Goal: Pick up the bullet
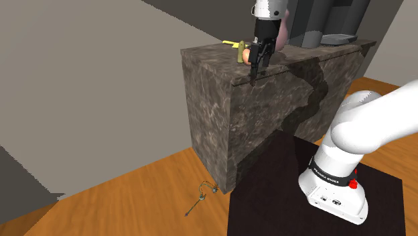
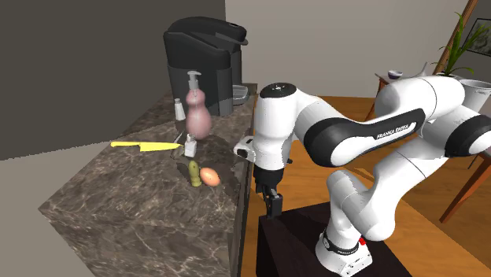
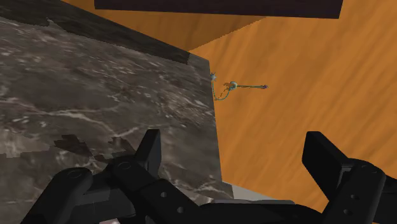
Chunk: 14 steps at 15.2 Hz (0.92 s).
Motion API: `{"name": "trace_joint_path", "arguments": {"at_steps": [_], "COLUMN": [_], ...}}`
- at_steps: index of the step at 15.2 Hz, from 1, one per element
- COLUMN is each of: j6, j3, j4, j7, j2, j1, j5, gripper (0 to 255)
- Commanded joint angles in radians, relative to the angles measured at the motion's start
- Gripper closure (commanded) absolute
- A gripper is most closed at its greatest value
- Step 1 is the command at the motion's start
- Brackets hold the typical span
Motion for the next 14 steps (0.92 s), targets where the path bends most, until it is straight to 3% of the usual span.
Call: {"name": "trace_joint_path", "arguments": {"at_steps": [1, 14], "j6": [0.0, 0.186], "j3": [0.0, -0.126], "j4": [0.0, 0.292], "j7": [0.0, -0.021], "j2": [0.0, 0.338], "j1": [0.0, -0.092], "j5": [0.0, -0.038], "gripper": [0, 0]}}
